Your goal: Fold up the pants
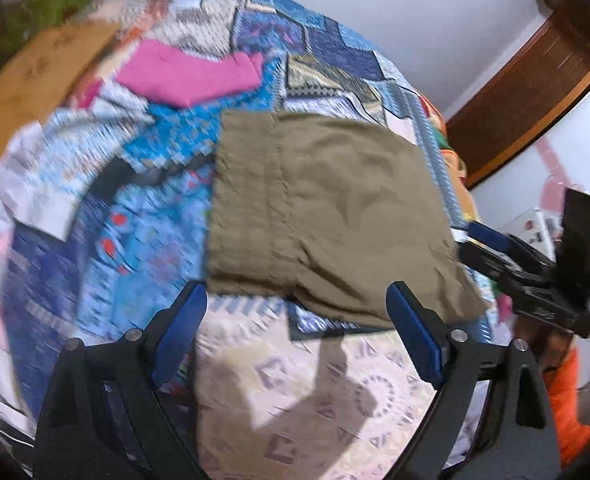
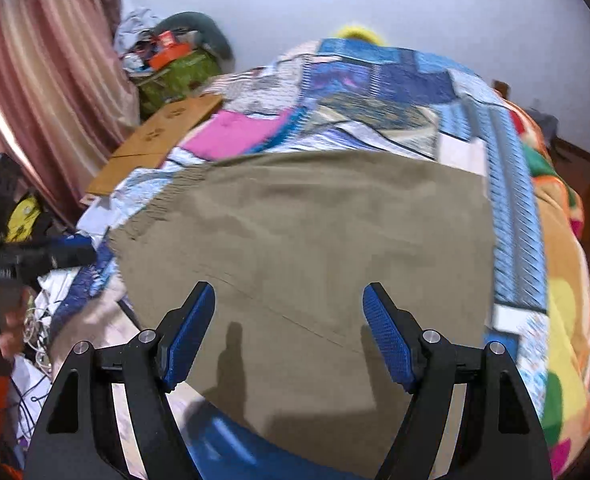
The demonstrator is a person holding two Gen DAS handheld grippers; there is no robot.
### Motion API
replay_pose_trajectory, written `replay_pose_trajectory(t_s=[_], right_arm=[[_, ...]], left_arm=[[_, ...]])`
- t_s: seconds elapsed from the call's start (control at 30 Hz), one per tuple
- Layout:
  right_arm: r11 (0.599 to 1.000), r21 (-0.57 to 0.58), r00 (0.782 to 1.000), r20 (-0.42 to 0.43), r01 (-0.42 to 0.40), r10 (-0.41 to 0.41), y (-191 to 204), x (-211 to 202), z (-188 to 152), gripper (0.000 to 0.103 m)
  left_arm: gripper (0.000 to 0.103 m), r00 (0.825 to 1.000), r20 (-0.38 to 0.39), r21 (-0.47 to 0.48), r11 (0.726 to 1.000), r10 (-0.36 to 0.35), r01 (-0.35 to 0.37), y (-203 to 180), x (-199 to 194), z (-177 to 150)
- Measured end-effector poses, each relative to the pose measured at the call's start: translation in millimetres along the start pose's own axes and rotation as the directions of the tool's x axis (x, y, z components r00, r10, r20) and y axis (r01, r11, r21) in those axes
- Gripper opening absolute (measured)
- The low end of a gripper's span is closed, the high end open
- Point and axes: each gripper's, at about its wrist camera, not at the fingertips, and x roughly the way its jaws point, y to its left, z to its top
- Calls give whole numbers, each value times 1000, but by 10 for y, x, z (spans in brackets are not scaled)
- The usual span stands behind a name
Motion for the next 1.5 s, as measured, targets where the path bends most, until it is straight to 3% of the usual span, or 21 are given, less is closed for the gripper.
replay_pose_trajectory(t_s=[0.13, 0.27, 0.37, 0.57, 0.6, 0.63, 0.7, 0.77, 0.93, 1.0, 1.07, 1.17, 1.33, 1.4, 1.5], right_arm=[[999, -28, 1000, -20, -20, 19, 202, 280, 7, 73], [1000, -13, 998, -66, -23, 22, 221, 509, -96, 73], [999, 6, 997, -65, -44, 45, 184, 513, -139, 74], [999, -25, 996, -76, -45, 43, 232, 460, -178, 74], [998, -27, 996, -73, -50, 47, 227, 460, -186, 74], [998, -24, 996, -71, -55, 53, 213, 463, -187, 74], [998, -19, 995, -68, -68, 66, 187, 462, -190, 74], [997, -16, 995, -64, -73, 72, 184, 454, -195, 74], [996, 10, 995, -48, -88, 88, 147, 384, -217, 74], [993, 47, 993, -39, -106, 108, 98, 314, -234, 73], [989, 87, 992, -28, -117, 120, 39, 220, -257, 73], [990, 117, 997, -1, -79, 79, -75, 49, -316, 73], [988, 150, 1000, -14, 22, -20, -295, -70, -457, 73], [987, 146, 998, -34, 60, -56, -334, -65, -540, 73], [987, 152, 997, -46, 60, -54, -343, -11, -655, 73]], left_arm=[[92, 995, -52, -64, 995, -82, 79, 39, 197, -140], [94, 994, -44, -63, 994, -97, 94, -5, 287, -151], [100, 982, -34, -109, 977, -187, 183, 20, 393, -65], [100, 969, -3, -239, 941, -247, 239, 155, 552, 227], [96, 969, 3, -250, 938, -247, 240, 170, 566, 262], [91, 973, 11, -259, 939, -232, 227, 192, 561, 287], [63, 985, 15, -258, 951, -170, 168, 199, 571, 323], [45, 998, 9, -230, 971, -62, 62, 168, 564, 327], [41, 996, 65, -170, 984, 64, -52, 81, 473, 261], [40, 982, 102, -119, 982, 157, -144, 20, 389, 237], [40, 946, 153, -56, 958, 286, -281, -40, 281, 205], [40, 878, 217, 5, 899, 428, -439, -51, 122, 174], [39, 790, 292, 29, 821, 539, -571, 14, -139, 166], [38, 777, 322, 36, 813, 542, -582, -14, -249, 181], [35, 775, 362, 53, 819, 517, -571, -178, -366, 252]])
